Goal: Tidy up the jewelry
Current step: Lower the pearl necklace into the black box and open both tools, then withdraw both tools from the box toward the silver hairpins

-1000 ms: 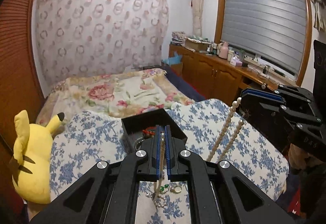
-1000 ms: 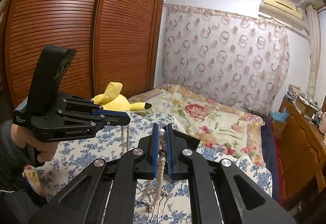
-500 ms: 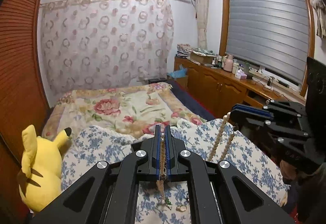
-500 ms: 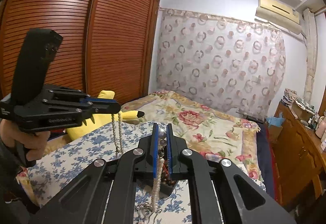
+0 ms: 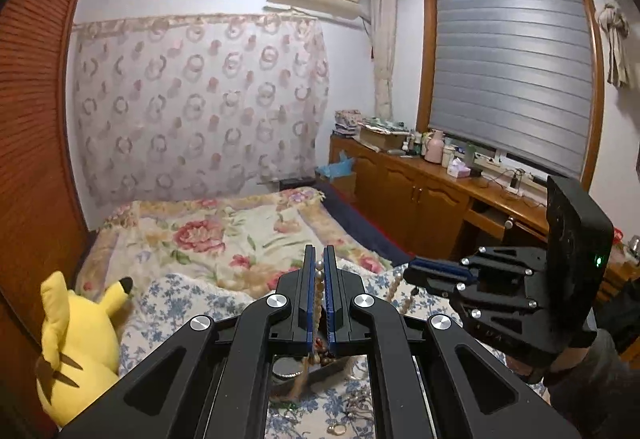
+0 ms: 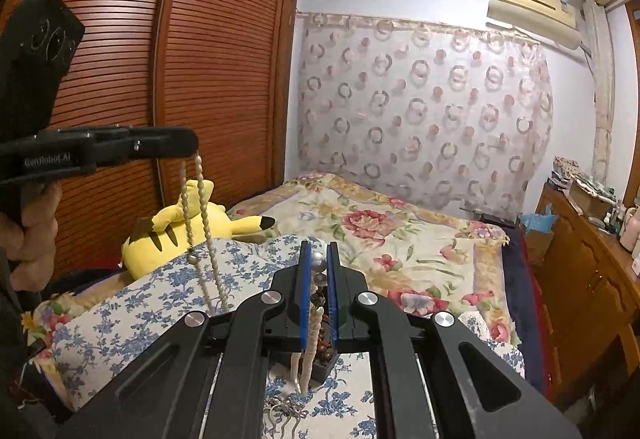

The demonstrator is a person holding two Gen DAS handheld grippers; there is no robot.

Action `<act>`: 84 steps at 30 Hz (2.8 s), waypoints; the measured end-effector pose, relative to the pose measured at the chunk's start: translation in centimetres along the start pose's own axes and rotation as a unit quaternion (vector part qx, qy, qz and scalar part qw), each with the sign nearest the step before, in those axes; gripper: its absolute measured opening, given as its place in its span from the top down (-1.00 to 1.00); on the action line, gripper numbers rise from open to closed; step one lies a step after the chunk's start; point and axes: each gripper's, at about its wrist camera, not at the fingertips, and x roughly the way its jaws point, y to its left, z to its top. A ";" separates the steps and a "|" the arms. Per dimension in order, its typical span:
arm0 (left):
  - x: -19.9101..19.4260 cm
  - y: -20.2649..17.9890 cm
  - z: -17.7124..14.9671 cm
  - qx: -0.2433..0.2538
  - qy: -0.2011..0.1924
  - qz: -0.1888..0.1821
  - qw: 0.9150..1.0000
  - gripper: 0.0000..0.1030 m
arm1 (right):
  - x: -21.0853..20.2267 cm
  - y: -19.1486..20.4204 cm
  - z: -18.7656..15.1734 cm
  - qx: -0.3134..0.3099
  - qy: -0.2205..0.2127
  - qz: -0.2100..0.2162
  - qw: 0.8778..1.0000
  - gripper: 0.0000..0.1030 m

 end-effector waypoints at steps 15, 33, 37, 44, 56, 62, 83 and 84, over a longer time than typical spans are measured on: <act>4.6 1.6 1.6 -0.002 0.016 0.011 1.000 0.93 | 1.4 -1.3 2.2 -0.008 -0.027 0.000 1.000 0.83; 15.7 7.2 -4.3 -0.035 0.111 0.033 0.993 0.93 | 12.1 -4.3 1.5 -0.014 0.016 0.019 1.000 0.83; 16.7 7.7 -5.3 -0.038 0.123 0.032 0.991 0.93 | 14.7 -4.1 -0.2 -0.016 0.049 0.023 0.998 0.83; 17.1 7.7 -5.8 -0.038 0.132 0.033 0.990 0.88 | 16.6 -3.7 -2.6 -0.005 0.090 0.036 0.995 0.82; 12.4 5.7 -10.5 -0.022 0.142 0.035 0.989 0.21 | 11.6 -2.6 -6.5 0.016 0.101 0.028 0.994 0.78; 10.3 5.0 -13.9 -0.027 0.159 0.030 0.986 0.17 | 8.9 -1.7 -9.5 0.025 0.113 0.027 0.993 0.50; 7.1 3.4 -20.8 -0.038 0.205 0.025 0.978 0.06 | 5.0 3.9 -17.5 0.006 0.189 0.052 0.981 0.45; 7.1 3.5 -21.0 -0.037 0.207 0.025 0.977 0.06 | 5.0 3.9 -17.5 0.007 0.190 0.052 0.980 0.45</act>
